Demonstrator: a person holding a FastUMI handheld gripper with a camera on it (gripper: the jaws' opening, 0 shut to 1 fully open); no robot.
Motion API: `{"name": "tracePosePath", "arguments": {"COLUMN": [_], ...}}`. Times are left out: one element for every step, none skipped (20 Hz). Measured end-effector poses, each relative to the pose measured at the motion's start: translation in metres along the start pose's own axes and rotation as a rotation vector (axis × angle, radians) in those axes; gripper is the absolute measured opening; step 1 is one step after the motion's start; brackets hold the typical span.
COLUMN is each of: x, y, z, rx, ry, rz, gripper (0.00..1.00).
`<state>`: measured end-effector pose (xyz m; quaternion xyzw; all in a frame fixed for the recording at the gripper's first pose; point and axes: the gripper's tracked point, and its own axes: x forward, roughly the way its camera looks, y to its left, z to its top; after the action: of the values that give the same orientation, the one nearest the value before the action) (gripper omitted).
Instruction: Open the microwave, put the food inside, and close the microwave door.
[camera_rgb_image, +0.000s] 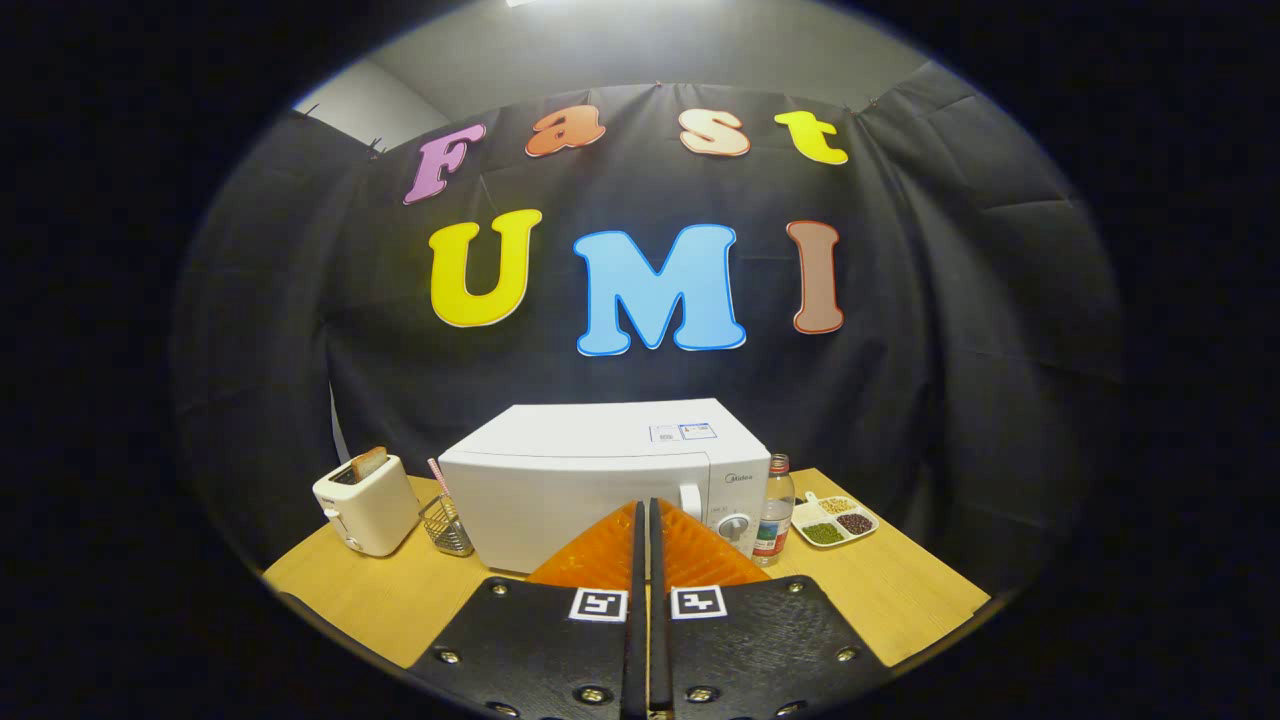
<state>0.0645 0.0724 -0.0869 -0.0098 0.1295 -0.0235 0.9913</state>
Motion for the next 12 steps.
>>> {"name": "tracePosePath", "arguments": {"x": [-0.012,-0.024,-0.035,-0.046,-0.057,-0.066,-0.074,-0.083,-0.091,-0.098,-0.103,-0.108], "y": [-0.003,-0.005,-0.008,-0.014,-0.018,-0.021,-0.023,-0.026,-0.030,-0.031,-0.029,-0.028], "z": [0.001,0.001,0.002,0.002,0.002,0.002,0.003,0.002,0.002,0.001,0.000,-0.002], "rx": [0.002,0.000,-0.005,-0.011,-0.013,-0.010,-0.005,0.001,0.003,0.012,0.025,0.038], "ry": [-0.004,-0.009,-0.015,-0.020,-0.024,-0.031,-0.037,-0.041,-0.044,-0.047,-0.046,-0.041], "rz": [-0.007,-0.011,-0.020,-0.031,-0.041,-0.050,-0.053,-0.058,-0.066,-0.058,-0.042,-0.033], "gripper": [0.02,0.02,0.02,0.02,0.02,0.02,0.02,0.02,0.02,0.02,0.02,0.06]}}
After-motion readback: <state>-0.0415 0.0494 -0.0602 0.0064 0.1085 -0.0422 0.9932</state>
